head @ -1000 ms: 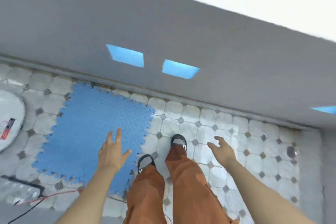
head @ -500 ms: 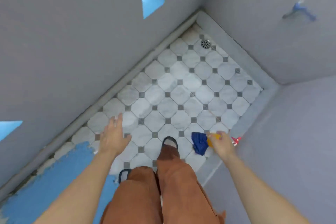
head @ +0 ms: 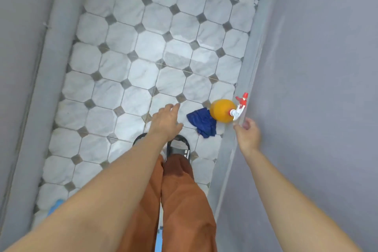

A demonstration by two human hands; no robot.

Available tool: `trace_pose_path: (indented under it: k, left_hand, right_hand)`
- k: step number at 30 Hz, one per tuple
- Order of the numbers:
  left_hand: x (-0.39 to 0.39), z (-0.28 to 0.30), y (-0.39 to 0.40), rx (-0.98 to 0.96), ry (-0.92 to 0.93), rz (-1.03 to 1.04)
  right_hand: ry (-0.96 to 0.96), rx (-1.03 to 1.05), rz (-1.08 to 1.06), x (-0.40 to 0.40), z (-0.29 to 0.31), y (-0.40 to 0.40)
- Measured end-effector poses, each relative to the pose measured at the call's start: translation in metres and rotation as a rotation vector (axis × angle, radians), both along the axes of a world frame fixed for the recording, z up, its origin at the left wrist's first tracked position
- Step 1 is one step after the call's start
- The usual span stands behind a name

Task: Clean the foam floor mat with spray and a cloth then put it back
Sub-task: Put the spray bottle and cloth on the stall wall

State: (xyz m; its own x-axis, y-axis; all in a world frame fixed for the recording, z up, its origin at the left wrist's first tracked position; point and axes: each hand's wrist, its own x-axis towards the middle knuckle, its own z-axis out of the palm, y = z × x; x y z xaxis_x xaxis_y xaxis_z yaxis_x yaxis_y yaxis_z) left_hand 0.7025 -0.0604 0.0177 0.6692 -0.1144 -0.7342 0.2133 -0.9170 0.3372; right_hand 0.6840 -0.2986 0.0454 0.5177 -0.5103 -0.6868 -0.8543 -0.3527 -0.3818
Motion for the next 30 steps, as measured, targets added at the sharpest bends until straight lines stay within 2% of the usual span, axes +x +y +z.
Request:
trace_pose_path:
  k: [9, 11, 15, 17, 20, 27, 30]
  left_hand:
    - [0.0, -0.202, -0.087, 0.016, 0.034, -0.045]
    - [0.003, -0.23, -0.102, -0.007, 0.023, -0.046]
    - [-0.005, -0.256, -0.126, 0.043, 0.021, -0.188]
    - [-0.011, -0.263, -0.13, 0.078, 0.064, -0.232]
    - [-0.014, -0.254, -0.124, 0.02, 0.169, -0.161]
    - [0.006, -0.177, -0.079, -0.15, 0.298, 0.075]
    - [0.019, -0.139, -0.072, -0.148, 0.263, 0.234]
  right_hand:
    - [-0.28, -0.041, 0.021, -0.009, -0.152, -0.025]
    - [-0.383, -0.089, 0.003, -0.005, -0.171, -0.028]
    - [-0.501, -0.142, -0.051, -0.004, -0.191, -0.025]
    - [-0.507, -0.142, -0.089, -0.004, -0.192, -0.023]
    - [-0.503, -0.142, -0.116, -0.006, -0.187, -0.021]
    - [-0.442, -0.15, -0.074, 0.007, -0.123, -0.011]
    - [-0.436, -0.143, -0.036, 0.016, -0.093, -0.004]
